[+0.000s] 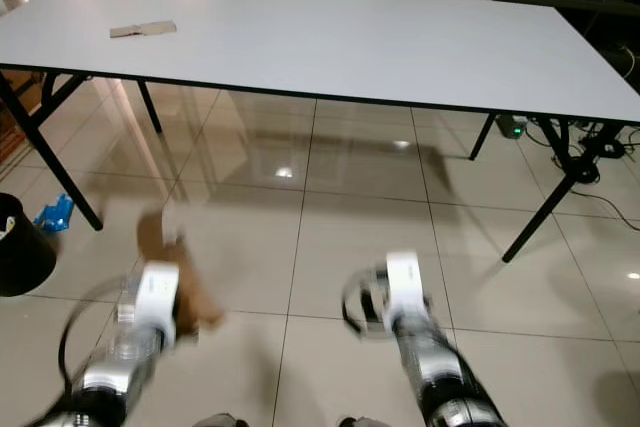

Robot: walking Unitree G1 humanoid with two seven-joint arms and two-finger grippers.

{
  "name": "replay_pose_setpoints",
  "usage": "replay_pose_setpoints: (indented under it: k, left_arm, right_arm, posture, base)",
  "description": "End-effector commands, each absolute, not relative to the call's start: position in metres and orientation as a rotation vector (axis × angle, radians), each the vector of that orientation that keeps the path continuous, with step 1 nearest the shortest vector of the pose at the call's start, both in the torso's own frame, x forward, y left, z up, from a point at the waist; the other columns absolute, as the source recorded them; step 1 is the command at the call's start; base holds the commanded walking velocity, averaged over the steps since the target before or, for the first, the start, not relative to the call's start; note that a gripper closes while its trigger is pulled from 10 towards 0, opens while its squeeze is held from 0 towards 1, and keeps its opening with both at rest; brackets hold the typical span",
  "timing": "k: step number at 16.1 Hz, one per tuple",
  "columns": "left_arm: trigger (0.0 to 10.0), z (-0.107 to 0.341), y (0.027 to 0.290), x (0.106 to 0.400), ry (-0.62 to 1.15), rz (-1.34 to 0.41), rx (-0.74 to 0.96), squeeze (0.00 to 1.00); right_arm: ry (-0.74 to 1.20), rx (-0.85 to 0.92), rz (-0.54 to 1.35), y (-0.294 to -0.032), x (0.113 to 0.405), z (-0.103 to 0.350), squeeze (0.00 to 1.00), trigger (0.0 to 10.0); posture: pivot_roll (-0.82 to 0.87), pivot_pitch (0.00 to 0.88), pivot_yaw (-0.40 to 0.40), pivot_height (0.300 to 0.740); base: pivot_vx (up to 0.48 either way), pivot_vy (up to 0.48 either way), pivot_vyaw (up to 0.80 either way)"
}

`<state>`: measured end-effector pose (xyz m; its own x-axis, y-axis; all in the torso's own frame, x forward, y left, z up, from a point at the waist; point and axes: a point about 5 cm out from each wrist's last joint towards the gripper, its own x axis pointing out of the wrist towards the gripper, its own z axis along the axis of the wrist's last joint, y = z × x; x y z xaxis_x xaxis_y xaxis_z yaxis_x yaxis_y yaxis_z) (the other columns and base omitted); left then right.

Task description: Picking trash to rubbish bin

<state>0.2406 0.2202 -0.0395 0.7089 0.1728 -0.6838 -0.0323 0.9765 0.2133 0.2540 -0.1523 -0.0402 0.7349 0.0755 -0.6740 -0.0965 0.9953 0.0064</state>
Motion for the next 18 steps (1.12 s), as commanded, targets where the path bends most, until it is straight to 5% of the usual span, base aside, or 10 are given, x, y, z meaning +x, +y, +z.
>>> replay_pose_setpoints:
  k: [1,7,18]
  left_arm:
    - [10.0,-0.048,0.222,0.229,0.812,0.125,0.185,0.00]
    - [10.0,-0.089,0.226,0.157,1.068,0.135,0.200,0.00]
    - [10.0,-0.086,0.227,0.165,1.048,0.165,0.197,0.00]
  right_arm:
    - [0.805,-0.036,0.067,-0.160,0.237,-0.054,0.00,10.0]
    - [1.024,-0.049,0.026,-0.171,0.173,-0.091,0.00,10.0]
    - [0.984,-0.099,0.036,-0.166,0.187,-0.085,0.00,10.0]
  posture:
    - [-0.04,0.064,-0.072,0.740]
    - [-0.03,0.053,-0.072,0.740]
    - [-0.01,0.085,-0.079,0.740]
  base:
    - [0.000,0.000,0.00]
    - [0.000,0.000,0.00]
    - [0.000,0.074,0.73]
